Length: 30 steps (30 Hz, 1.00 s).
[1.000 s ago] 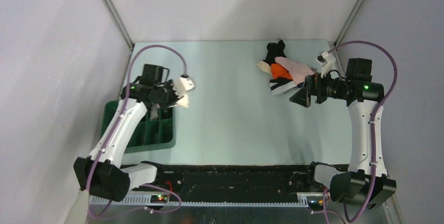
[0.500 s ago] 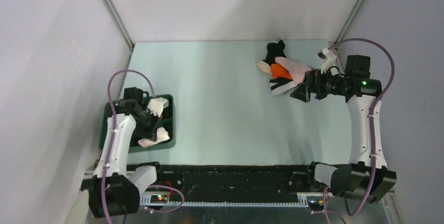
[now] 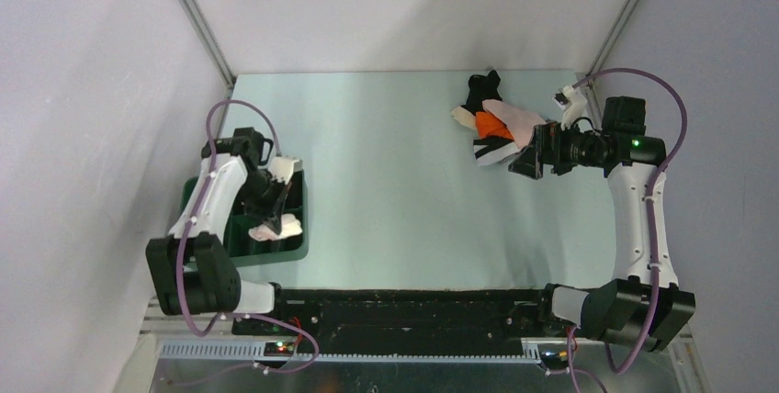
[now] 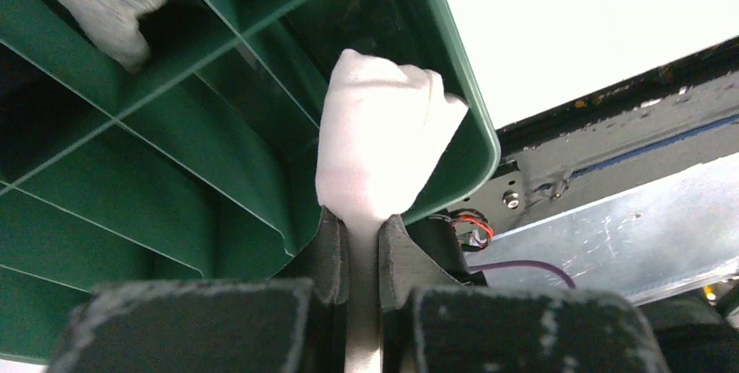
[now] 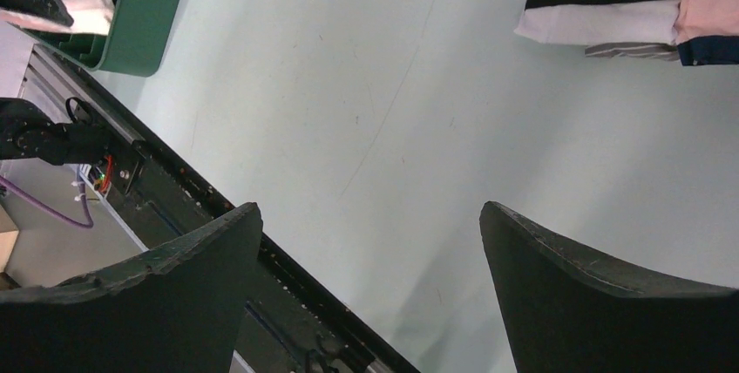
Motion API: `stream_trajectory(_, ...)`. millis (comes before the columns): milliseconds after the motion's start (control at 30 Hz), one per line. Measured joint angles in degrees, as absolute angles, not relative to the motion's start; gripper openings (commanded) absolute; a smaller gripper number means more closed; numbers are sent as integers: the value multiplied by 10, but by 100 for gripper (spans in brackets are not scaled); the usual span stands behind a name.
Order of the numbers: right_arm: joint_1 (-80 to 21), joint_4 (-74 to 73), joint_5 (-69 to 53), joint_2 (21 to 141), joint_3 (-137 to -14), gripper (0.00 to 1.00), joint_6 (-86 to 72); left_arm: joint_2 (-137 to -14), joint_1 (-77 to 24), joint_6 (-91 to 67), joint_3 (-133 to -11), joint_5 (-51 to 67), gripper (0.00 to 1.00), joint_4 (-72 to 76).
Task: Roll the underwear
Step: Place the underwear in the storage box.
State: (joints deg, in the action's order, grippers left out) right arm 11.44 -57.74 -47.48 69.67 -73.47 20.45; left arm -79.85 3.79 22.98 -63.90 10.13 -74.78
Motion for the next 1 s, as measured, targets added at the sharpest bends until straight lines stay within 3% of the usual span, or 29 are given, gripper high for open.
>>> stream_trajectory(400, 114, -580, -460, 696, -724, 100, 221, -862, 25, 111, -701, 51, 0, -713)
stream_trajectory(1000, 98, -588, -437, 707, -724, 100, 232, -783, 2, -136, -540, 46, 0, -565)
